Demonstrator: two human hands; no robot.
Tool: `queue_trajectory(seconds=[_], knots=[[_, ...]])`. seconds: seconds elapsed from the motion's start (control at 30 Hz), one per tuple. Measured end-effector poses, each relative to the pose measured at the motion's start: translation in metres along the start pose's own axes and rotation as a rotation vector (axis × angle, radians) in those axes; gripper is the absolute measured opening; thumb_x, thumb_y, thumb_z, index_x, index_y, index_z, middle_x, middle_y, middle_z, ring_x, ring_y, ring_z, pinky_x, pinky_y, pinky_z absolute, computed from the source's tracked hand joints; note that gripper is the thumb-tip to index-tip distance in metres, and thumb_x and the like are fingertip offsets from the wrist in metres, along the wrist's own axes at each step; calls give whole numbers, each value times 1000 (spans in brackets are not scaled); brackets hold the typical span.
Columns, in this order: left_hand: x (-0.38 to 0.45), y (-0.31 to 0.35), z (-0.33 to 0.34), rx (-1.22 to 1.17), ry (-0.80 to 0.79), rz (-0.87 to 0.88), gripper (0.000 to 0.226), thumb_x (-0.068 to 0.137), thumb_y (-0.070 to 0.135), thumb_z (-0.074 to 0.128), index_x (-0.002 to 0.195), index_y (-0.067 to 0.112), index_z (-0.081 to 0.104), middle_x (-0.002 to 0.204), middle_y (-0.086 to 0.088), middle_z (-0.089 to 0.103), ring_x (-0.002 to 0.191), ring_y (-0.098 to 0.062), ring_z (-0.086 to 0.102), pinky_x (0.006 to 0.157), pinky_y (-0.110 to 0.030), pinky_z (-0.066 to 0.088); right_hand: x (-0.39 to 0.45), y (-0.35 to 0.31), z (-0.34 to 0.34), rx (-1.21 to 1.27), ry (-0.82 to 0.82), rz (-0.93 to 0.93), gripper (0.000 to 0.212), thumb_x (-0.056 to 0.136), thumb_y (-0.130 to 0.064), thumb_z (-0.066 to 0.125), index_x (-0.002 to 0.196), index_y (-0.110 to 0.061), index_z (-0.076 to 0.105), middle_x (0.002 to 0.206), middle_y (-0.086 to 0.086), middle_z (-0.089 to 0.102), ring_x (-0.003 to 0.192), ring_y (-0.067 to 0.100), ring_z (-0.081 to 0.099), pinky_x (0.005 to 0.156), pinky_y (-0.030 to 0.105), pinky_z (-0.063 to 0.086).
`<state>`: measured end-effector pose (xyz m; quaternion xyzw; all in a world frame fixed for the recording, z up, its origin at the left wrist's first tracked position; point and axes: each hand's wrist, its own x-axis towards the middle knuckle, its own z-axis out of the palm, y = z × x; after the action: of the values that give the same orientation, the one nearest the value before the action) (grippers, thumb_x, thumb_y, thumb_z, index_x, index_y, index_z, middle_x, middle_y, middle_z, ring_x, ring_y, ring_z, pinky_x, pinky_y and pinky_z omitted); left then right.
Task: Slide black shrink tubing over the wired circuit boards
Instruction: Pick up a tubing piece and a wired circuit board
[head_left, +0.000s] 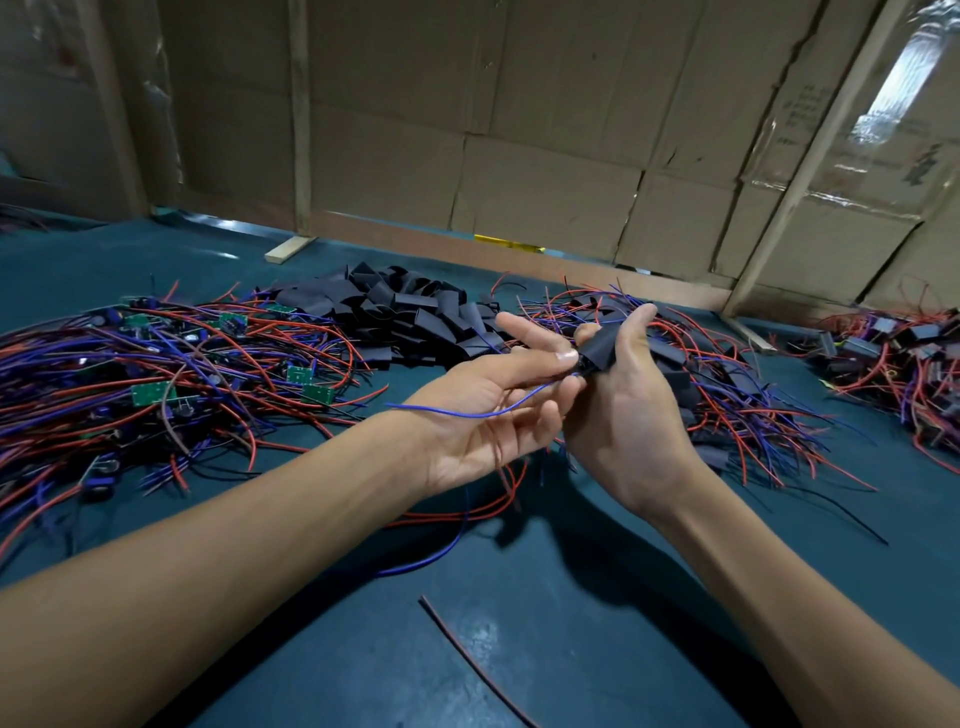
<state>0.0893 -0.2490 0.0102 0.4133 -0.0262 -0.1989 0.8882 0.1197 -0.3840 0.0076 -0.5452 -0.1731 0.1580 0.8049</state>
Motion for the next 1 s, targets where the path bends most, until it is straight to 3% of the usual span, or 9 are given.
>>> queue_trajectory(seconds=[0.07,0.17,0.3,0.4,0.57,0.63,0.83,0.93,1.0], knots=[[1,-2,-1,8,11,56,45,73,11,77,116,9,69,78,0,67,69,-9,71,50,-16,52,2,3,0,-8,75,-25,69,98,-71,18,107,-10,50,132,15,67,110,25,67,85,27,56],[1,-6,-1,28,42,127,37,84,7,71,119,-2,68,79,-3,69,72,-10,72,56,-18,56,5,11,2,-13,119,-24,65,92,-68,28,109,-10,51,131,18,66,102,24,68,85,30,59],[-3,-8,3,61,11,163,53,79,14,72,128,-3,63,84,-4,67,73,-10,68,63,-22,57,-1,10,2,-87,92,29,95,80,-70,27,133,3,54,125,22,65,101,36,61,78,36,56],[-4,-9,6,79,6,193,34,78,14,70,110,3,69,86,-6,68,72,-14,68,60,-24,56,-3,9,1,-71,79,35,94,82,-70,27,135,1,57,119,25,64,91,33,62,63,32,56],[2,-15,2,96,85,276,14,73,5,69,87,3,74,79,-10,70,65,-18,69,53,-27,56,-3,14,-1,-58,106,16,80,84,-68,24,122,-7,61,110,6,73,76,12,67,49,23,46],[4,-19,0,133,87,296,16,74,6,70,88,5,77,78,-9,70,65,-18,67,53,-27,55,-3,16,-1,-94,140,24,80,83,-69,23,122,-10,62,119,6,71,84,19,65,53,25,40],[0,-22,-3,129,21,255,19,81,9,68,94,15,80,86,-10,68,67,-18,63,56,-26,51,-9,19,10,-108,222,-71,65,98,-58,30,111,-2,62,119,19,69,116,38,63,102,57,43],[-5,-15,1,195,-10,307,18,85,6,65,95,13,79,91,-10,70,73,-17,65,66,-28,55,-14,6,14,-212,287,-265,44,95,-56,45,87,-20,68,96,10,72,92,25,66,88,44,53],[-11,-3,3,522,35,431,15,94,4,64,98,13,75,88,-6,73,74,-17,67,70,-30,56,-17,-16,12,-321,254,-376,46,93,-61,51,96,-19,69,94,12,68,86,29,62,84,47,50]])
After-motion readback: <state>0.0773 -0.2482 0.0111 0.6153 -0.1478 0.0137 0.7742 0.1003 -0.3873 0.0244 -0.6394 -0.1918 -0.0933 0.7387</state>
